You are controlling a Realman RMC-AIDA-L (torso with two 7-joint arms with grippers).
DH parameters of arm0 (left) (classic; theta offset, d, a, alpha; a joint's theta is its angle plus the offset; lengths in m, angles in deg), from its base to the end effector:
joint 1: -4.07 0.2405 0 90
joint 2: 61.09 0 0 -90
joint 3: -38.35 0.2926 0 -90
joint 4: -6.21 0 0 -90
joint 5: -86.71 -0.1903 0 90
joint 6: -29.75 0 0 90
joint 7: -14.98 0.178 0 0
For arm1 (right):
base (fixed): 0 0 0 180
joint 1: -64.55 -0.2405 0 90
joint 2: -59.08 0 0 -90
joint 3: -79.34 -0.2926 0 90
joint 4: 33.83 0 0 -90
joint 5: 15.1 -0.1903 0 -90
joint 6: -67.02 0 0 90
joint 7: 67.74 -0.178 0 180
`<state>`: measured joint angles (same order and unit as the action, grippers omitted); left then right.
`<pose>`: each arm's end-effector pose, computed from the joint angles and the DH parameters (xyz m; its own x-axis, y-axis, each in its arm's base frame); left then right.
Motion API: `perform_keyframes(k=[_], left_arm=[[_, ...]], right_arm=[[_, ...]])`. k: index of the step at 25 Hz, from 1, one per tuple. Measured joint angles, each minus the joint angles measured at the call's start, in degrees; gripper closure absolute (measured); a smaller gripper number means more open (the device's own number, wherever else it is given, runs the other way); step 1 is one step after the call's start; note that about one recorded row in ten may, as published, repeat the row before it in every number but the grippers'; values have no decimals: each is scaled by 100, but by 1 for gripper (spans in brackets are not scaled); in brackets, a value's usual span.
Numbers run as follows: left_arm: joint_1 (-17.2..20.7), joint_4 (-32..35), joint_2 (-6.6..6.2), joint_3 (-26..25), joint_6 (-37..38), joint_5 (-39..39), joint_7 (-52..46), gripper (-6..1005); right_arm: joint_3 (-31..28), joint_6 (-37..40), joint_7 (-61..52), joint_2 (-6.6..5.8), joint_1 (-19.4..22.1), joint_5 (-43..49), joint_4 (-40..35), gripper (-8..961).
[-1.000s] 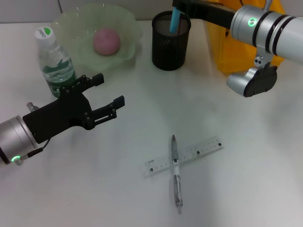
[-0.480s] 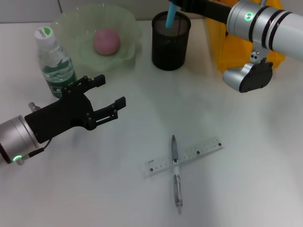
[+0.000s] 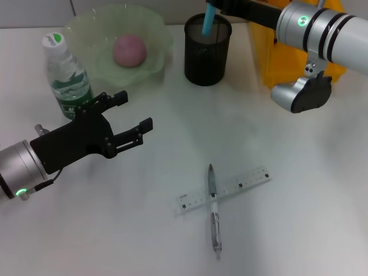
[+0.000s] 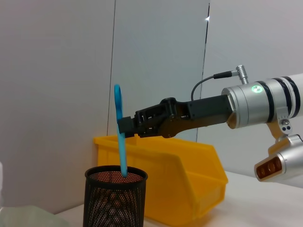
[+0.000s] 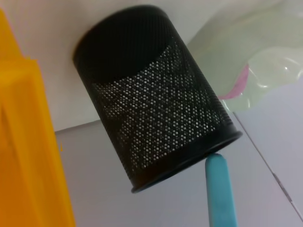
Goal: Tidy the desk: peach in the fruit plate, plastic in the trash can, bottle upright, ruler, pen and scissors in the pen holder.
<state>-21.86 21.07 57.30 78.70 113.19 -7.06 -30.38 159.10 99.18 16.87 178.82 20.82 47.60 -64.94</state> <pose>-0.2891 0.3209 -0.0687 0.7327 0.1128 0.6711 0.4555 -0.8140 -0.3605 0.1811 0.4845 -0.0773 -0.4610 0.4535 0.7628 0.8521 0.4663 0.2377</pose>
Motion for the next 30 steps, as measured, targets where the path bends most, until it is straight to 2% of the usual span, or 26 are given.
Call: perform_keyframes(k=[15, 18, 30], left_arm=[[-8, 29, -6, -1, -3, 0, 8, 169], [0, 48, -3, -1, -4, 0, 6, 169], [9, 52, 0, -1, -5, 0, 0, 169]], right_arm=[[50, -98, -7, 5, 10, -153, -1, 674], [48, -98, -7, 5, 14, -154, 0, 465], [38, -23, -3, 5, 111, -471, -89, 449]])
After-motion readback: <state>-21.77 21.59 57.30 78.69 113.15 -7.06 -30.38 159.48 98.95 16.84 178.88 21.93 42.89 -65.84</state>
